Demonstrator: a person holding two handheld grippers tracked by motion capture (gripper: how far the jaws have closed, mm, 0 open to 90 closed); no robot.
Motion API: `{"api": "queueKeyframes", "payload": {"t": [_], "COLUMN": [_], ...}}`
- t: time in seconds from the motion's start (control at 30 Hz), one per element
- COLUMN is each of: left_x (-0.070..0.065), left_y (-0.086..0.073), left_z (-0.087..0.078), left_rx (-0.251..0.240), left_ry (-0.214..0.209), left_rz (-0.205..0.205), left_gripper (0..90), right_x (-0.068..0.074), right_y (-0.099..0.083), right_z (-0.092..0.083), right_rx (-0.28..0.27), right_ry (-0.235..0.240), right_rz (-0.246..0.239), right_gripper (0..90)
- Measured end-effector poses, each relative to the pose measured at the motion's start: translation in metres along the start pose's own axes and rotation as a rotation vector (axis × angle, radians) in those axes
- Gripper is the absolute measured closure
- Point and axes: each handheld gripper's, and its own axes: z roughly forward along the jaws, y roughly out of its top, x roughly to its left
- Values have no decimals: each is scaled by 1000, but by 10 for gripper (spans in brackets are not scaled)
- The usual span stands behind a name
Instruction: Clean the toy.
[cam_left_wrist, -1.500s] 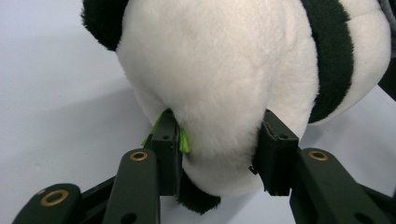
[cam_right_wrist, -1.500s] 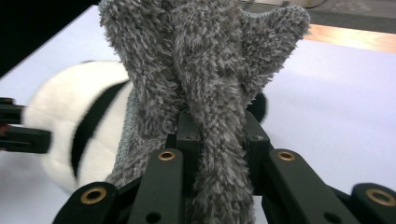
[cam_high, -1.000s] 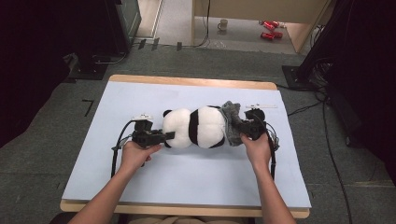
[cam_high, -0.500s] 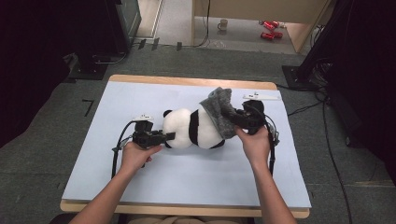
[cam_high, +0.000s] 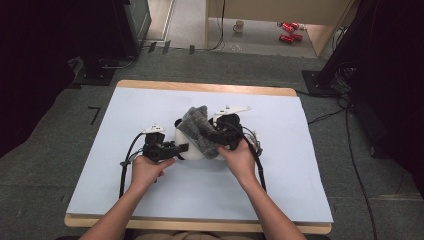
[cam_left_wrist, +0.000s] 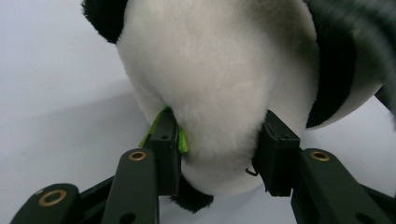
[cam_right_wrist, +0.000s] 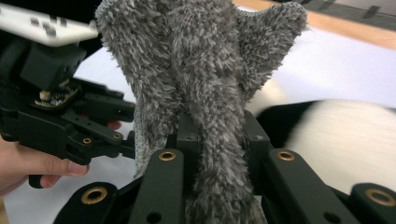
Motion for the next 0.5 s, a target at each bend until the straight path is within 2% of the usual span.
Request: {"api": "queueKeyframes", "payload": {"t": [0.03,0.07,0.1,0.13,0.23,0.37,0.4,0.43,0.5], "left_x": [0,-4,-4,-6,-3,0,1,2,3], "left_y": [0,0,0,0,-1,0,0,0,1], "left_z": [0,-1,-1,-1,0,1,2,2,2], "left_rx": [0,-11,-11,8,5,12,13,12,12], "left_ry": [0,7,7,26,16,12,12,12,11], "left_rz": [0,9,9,9,1,5,11,18,21], "left_gripper": [567,566,565,566,565,567,568,568,568], "right_x": [0,5,5,8,5,-2,-10,-10,-19], "right_y": [0,-3,-3,-7,-9,-8,-8,-8,-7], "right_z": [0,11,11,21,23,17,11,11,3], "right_rx": [0,19,19,33,37,41,33,33,26], "right_ry": [0,-3,-3,-11,-23,-73,-83,-83,-88], "right_rz": [0,-21,-21,-35,-49,-67,-57,-57,-20], "right_gripper": [754,754,754,751,750,749,753,753,754]}}
